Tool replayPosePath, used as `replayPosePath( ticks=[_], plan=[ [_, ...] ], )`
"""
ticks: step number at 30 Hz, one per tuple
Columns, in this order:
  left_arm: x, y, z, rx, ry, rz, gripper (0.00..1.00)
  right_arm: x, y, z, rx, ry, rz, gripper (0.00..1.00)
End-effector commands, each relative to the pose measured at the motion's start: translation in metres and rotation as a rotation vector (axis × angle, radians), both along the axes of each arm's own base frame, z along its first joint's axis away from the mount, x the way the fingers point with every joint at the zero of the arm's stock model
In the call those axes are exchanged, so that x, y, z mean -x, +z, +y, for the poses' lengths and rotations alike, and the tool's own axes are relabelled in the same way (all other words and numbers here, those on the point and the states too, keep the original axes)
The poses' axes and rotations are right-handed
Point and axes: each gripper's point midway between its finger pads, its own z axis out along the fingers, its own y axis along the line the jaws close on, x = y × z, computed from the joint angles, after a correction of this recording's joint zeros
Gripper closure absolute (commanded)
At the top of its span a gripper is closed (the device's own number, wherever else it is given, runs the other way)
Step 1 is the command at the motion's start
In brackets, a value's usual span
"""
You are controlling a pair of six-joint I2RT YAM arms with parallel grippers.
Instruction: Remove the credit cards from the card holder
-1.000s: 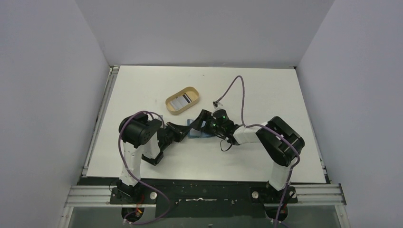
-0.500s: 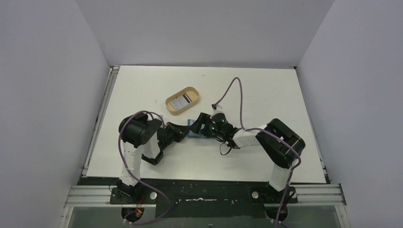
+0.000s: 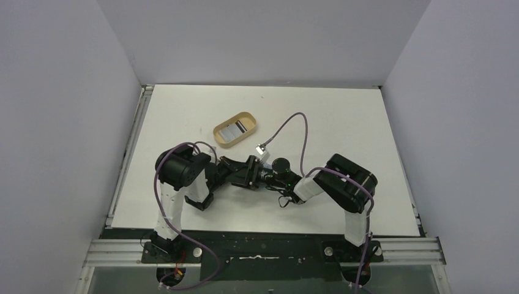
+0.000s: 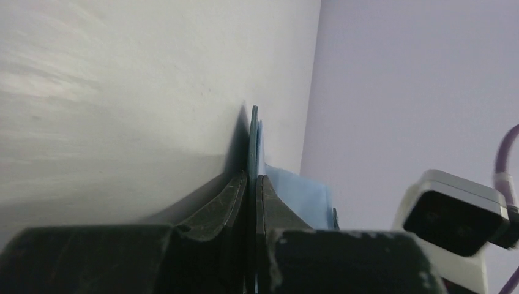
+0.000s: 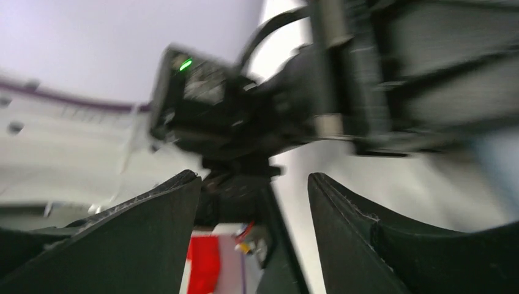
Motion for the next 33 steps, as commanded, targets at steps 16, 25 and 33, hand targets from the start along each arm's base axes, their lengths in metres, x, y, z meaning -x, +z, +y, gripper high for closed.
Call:
replayPosePath(
  ticks=[16,25,33],
  plan=[
    [0.040,-0.022,0.013,-0.172,-0.095,0.045,1.00,-0.023,0.019,-0.090,0.171,-0.234,-0.126,0.24],
    [0.036,-0.010,0.023,-0.243,-0.053,-0.006,1.00,-0.017,-0.013,-0.096,0.403,-0.179,-0.101,0.22],
    [0.036,-0.003,0.033,-0.291,0.006,-0.055,1.00,0.002,-0.035,-0.073,0.439,-0.094,-0.067,0.23]
  ],
)
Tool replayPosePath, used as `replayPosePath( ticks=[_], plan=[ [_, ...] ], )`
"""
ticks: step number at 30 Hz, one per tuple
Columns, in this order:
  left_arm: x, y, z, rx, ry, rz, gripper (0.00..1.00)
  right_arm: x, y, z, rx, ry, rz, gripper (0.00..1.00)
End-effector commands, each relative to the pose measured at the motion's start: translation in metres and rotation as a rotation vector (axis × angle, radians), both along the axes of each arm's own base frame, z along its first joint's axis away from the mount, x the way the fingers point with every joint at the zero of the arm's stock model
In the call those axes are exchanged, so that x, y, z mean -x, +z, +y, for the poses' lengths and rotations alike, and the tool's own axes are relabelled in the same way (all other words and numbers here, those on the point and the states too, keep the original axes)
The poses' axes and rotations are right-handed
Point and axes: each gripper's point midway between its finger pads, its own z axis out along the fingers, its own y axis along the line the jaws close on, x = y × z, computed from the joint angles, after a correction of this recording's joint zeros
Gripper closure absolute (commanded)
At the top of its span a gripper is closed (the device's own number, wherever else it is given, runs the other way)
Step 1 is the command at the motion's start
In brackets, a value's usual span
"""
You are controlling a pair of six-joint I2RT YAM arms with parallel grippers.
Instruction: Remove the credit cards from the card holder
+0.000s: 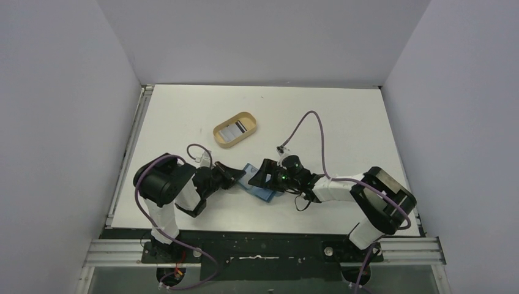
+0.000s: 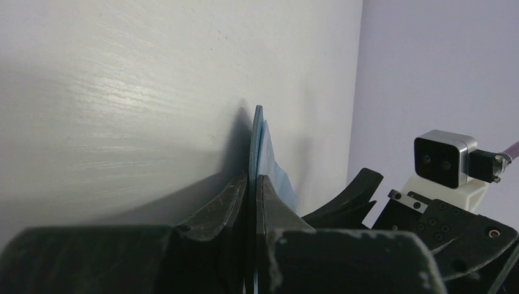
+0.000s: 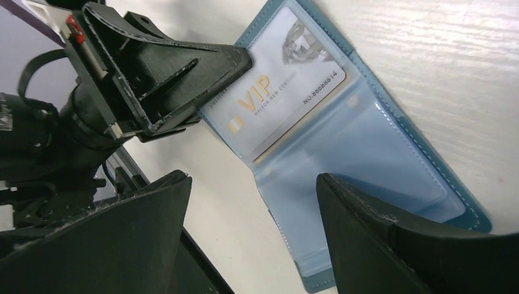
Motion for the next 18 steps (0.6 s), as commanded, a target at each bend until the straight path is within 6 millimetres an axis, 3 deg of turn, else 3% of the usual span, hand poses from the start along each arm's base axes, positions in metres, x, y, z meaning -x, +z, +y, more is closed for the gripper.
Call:
replayPosePath(
  ticks=[1,5,11,18],
  plan=[
    [0.000,-0.008,0.012,-0.090,0.047,-0.023,1.00,0.000,0.004,0.016,0.006,0.034,-0.026,0.23],
    [0.003,-0.010,0.009,-0.099,0.031,-0.021,1.00,0.001,-0.005,0.020,0.024,0.030,-0.006,0.23],
    [0.004,-0.016,0.019,-0.091,0.033,-0.004,0.76,0.004,-0.020,0.018,0.035,0.029,0.025,0.23],
    [-0.002,-0.017,0.026,-0.066,0.056,-0.002,0.66,0.008,-0.030,0.014,0.023,0.025,0.043,0.23]
  ],
)
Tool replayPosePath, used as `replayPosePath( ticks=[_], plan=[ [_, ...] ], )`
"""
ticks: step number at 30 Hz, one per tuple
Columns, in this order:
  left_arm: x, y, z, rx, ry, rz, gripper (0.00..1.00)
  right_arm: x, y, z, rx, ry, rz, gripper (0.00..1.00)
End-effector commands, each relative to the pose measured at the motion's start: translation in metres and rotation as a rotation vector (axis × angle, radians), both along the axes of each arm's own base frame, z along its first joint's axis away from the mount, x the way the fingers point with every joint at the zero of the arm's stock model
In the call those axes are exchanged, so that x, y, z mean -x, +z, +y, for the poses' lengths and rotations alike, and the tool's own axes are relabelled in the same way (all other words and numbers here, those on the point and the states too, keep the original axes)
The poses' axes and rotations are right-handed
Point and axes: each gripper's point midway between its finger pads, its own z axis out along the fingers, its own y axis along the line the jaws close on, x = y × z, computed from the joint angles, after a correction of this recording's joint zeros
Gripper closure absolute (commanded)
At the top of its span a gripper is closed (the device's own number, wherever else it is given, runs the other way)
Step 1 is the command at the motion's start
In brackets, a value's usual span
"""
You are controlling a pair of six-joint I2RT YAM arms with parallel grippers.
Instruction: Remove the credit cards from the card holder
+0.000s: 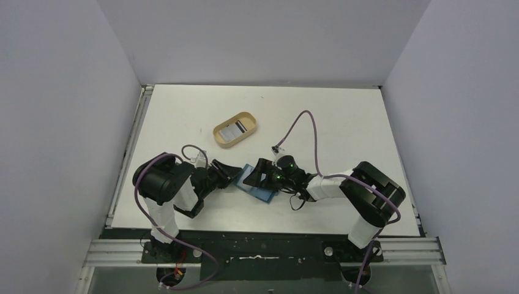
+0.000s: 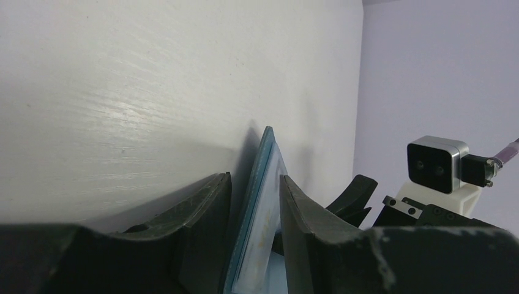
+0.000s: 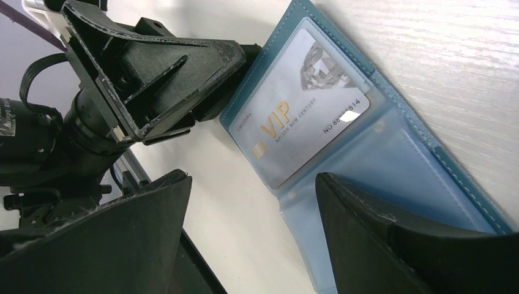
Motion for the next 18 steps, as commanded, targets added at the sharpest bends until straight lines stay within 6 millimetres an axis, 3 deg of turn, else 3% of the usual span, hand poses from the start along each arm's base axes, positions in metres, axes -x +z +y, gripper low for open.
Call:
replayPosePath(
  ticks=[1,11,13,16,18],
  plan=[
    [0.002,-0.015,0.007,-0.030,0.004,0.026,0.66,0.008,-0.020,-0.007,0.036,0.001,0.036,0.23],
    [0.006,-0.022,-0.010,0.006,-0.079,0.065,0.74,0.007,-0.022,-0.009,0.032,-0.005,0.040,0.22],
    [0.008,-0.025,-0.011,0.001,-0.091,0.077,0.80,0.007,-0.022,-0.009,0.027,-0.008,0.041,0.22],
    [0.011,-0.027,-0.008,-0.005,-0.084,0.086,1.00,0.007,-0.021,-0.011,0.024,-0.012,0.041,0.22],
    [0.011,-0.026,-0.008,-0.004,-0.086,0.082,1.00,0.007,-0.022,-0.012,0.024,-0.015,0.043,0.22]
  ],
)
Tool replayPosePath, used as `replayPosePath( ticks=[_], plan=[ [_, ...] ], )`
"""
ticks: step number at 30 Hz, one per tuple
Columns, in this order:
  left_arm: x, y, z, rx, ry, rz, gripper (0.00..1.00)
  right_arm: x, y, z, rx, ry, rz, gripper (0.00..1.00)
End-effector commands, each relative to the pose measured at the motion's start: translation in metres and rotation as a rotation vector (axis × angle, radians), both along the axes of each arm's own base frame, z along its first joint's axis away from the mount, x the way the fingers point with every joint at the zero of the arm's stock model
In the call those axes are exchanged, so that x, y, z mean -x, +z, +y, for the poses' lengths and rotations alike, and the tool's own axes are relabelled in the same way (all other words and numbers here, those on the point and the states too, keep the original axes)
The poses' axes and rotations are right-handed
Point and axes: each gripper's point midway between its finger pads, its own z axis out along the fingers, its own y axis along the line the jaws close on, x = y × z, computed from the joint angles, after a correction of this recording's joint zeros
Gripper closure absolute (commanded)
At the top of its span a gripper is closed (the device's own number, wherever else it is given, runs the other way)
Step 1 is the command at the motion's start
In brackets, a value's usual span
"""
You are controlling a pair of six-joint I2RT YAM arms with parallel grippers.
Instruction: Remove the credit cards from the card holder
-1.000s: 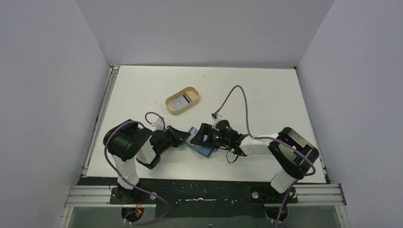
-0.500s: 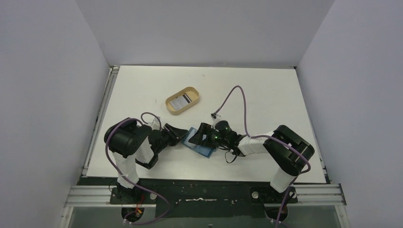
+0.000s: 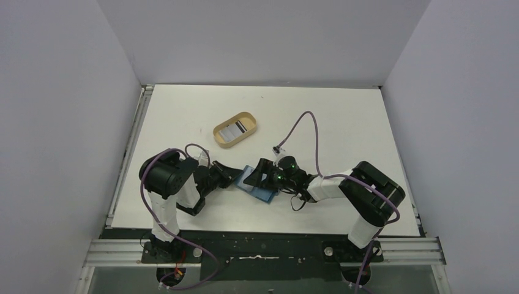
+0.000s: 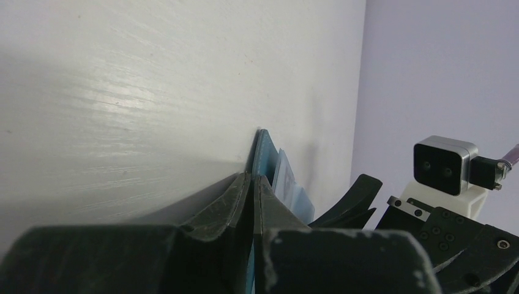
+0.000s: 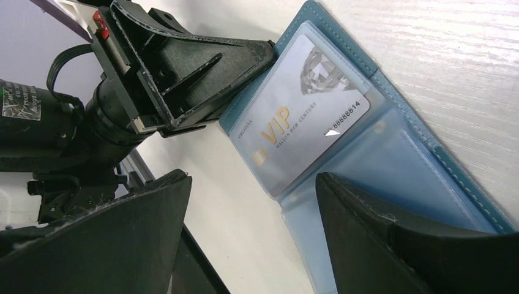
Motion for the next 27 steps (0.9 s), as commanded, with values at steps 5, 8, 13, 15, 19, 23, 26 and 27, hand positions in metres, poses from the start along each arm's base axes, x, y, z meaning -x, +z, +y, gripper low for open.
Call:
replayPosePath(
  ticks=[5,8,13,15,19,23,26,27],
  plan=[
    [0.014,-0.010,0.000,-0.006,-0.032,0.048,1.00,0.004,-0.022,-0.018,0.055,-0.054,0.057,0.20],
    [0.015,-0.010,0.003,0.007,-0.006,0.063,1.00,0.003,-0.030,-0.029,0.116,-0.116,0.106,0.18],
    [0.022,-0.010,0.010,-0.030,0.056,0.054,1.00,0.001,-0.035,-0.036,0.201,-0.207,0.207,0.16],
    [0.025,-0.011,0.009,-0.041,0.070,0.049,1.00,0.002,-0.037,-0.035,0.224,-0.233,0.244,0.15],
    [0.030,-0.011,0.005,-0.065,0.095,0.035,1.00,0.003,-0.038,-0.027,0.247,-0.258,0.297,0.14],
    [0.034,-0.011,0.001,-0.081,0.095,0.021,1.00,0.002,-0.034,-0.015,0.241,-0.253,0.313,0.14],
    [0.036,-0.013,-0.001,-0.091,0.094,0.021,1.00,-0.002,-0.027,-0.001,0.193,-0.241,0.306,0.14],
    [0.036,-0.014,-0.001,-0.094,0.093,0.020,1.00,-0.004,-0.024,0.003,0.168,-0.238,0.304,0.14]
  ],
)
